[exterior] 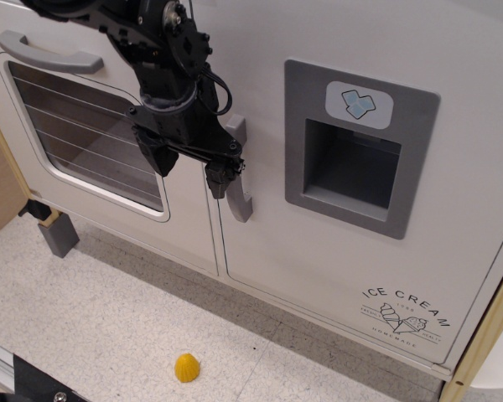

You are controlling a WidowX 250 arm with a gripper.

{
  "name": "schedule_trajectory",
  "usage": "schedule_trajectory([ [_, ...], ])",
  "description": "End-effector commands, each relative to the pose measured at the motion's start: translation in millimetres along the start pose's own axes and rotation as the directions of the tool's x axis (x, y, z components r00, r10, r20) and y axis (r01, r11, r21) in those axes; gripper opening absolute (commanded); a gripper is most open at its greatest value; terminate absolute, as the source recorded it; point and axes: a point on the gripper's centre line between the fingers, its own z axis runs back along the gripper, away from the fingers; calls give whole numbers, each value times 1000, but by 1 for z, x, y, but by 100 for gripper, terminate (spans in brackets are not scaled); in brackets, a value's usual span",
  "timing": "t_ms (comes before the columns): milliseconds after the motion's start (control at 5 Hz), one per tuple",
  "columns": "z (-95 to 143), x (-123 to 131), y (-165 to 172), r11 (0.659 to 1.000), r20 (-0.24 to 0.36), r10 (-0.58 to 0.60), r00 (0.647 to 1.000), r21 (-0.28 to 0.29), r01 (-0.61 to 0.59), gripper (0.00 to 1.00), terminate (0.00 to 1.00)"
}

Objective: Open fridge

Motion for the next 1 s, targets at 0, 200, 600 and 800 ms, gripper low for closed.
schedule_trajectory([
  [0, 1, 14, -9, 999, 157, 34, 987, 12, -37, 100, 0],
  [200, 0, 17, -11, 1000, 204, 21, 979, 1, -21, 100, 0],
  [600, -6, 27, -15, 1000, 210, 13, 978, -9, -11, 100, 0],
  [800, -10, 33, -13, 1000, 213, 12, 977, -6, -11, 0, 0],
])
